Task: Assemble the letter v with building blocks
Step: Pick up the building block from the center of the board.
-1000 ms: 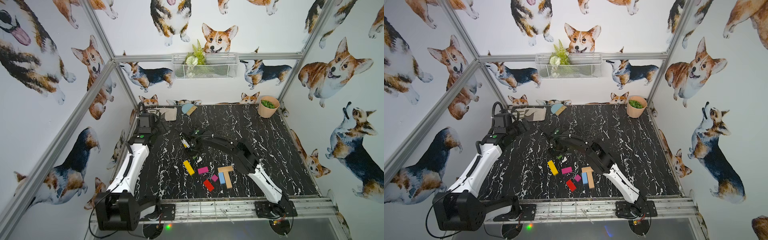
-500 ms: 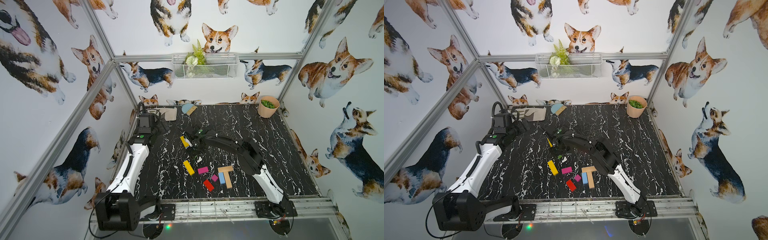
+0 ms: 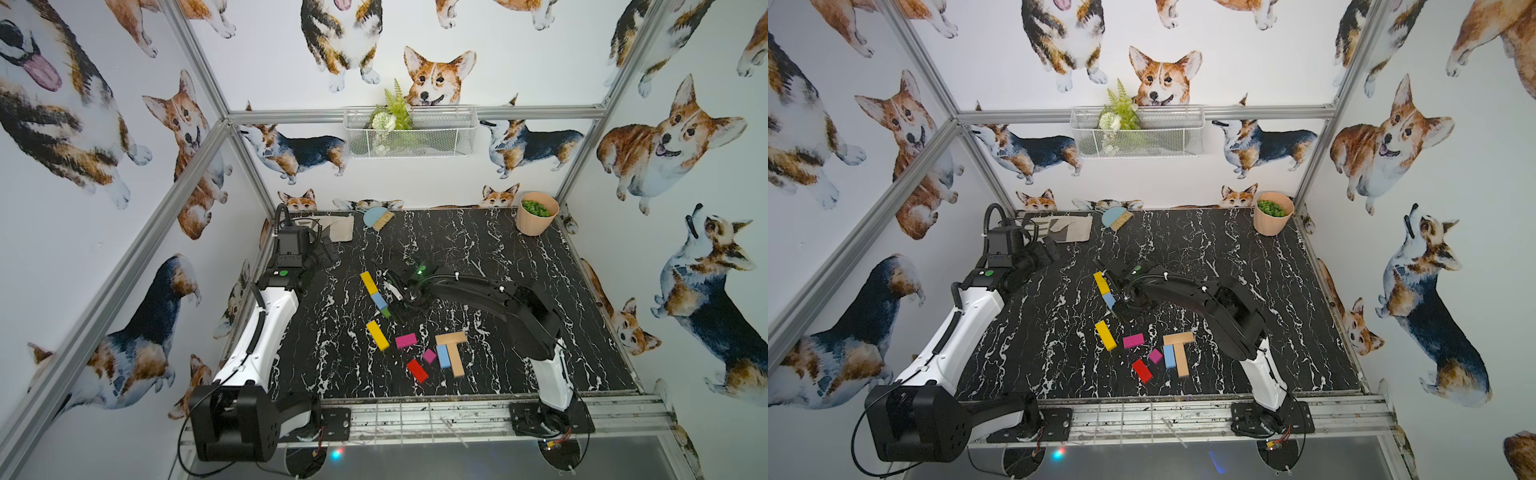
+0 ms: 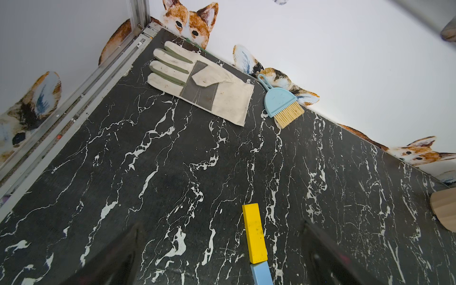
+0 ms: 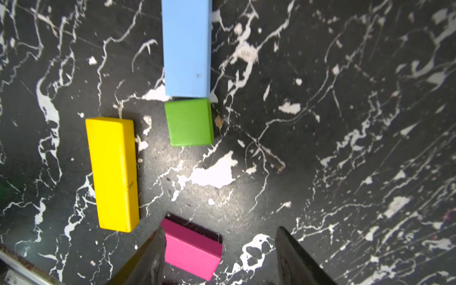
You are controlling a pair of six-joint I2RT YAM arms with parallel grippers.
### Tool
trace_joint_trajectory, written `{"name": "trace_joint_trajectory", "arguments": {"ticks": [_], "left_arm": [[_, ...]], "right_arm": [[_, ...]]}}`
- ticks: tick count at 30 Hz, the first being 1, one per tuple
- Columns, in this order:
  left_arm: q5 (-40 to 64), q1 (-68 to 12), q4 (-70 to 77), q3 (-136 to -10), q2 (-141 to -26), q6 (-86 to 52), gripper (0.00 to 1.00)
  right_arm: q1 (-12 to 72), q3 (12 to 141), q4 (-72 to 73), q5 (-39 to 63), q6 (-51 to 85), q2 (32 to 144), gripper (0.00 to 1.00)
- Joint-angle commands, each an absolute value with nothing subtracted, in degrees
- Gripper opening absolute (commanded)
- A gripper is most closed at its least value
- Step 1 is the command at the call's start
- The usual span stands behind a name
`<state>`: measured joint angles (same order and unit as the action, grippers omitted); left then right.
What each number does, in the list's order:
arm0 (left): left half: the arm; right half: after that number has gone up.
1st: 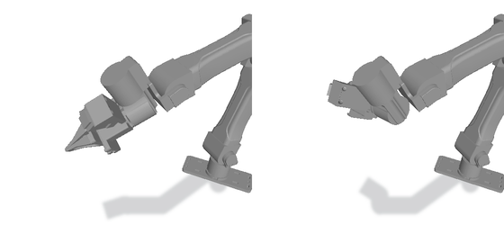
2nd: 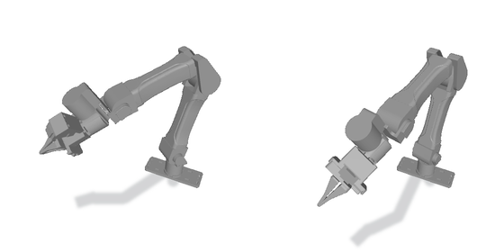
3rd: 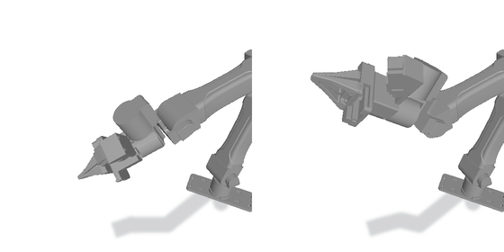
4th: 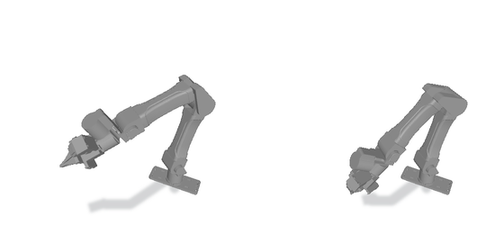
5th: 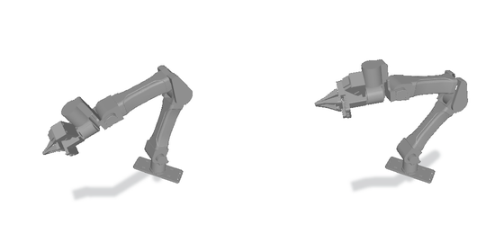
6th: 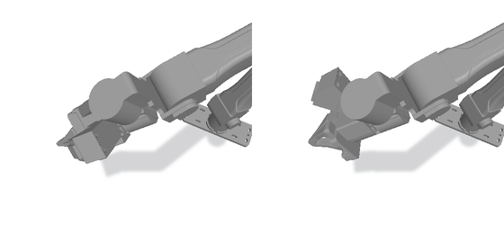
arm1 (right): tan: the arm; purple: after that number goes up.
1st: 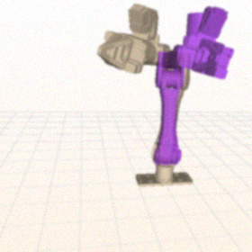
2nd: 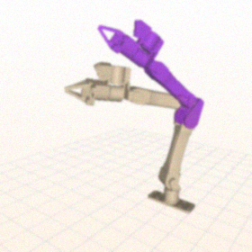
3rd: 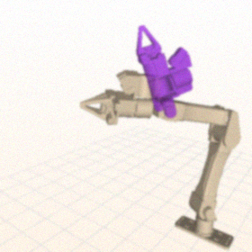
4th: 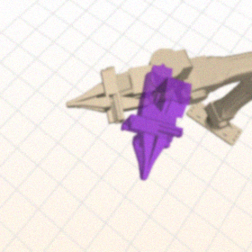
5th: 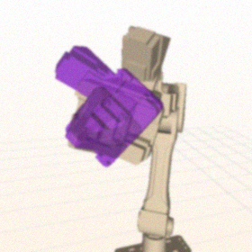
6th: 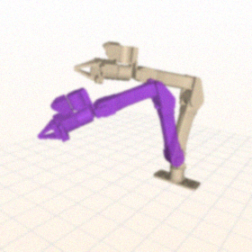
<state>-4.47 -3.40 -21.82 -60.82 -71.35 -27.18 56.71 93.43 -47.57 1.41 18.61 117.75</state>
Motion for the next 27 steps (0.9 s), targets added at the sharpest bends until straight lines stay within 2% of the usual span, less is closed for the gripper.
{"name": "trace_joint_trajectory", "arguments": {"ticks": [1,12,27], "left_arm": [[-4.7,-3.3,-21.5,-61.1,-71.1,-26.8,1.00],[-4.5,-3.3,-21.5,-61.1,-71.0,-26.9,1.00],[-4.4,-3.3,-21.6,-61.1,-71.2,-26.9,1.00]], "right_arm": [[57.2,90.0,-46.3,2.3,20.7,115.4,0.72],[58.9,80.7,-44.0,9.4,22.7,108.4,0.72],[60.5,79.0,-42.5,10.0,24.4,107.5,0.72]]}}
